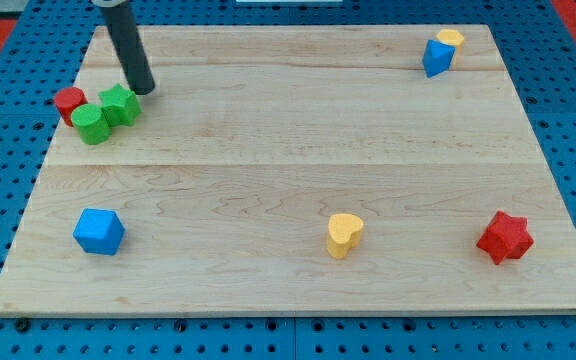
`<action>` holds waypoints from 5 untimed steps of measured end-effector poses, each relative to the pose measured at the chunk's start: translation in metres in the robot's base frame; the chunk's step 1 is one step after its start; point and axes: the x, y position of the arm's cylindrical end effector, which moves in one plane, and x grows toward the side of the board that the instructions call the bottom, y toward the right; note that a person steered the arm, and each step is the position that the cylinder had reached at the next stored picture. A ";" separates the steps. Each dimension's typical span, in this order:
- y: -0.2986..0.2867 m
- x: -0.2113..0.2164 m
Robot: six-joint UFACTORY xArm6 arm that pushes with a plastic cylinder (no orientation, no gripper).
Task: Move your arm towards bottom right
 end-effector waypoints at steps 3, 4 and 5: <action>0.158 0.099; 0.215 0.133; 0.254 0.189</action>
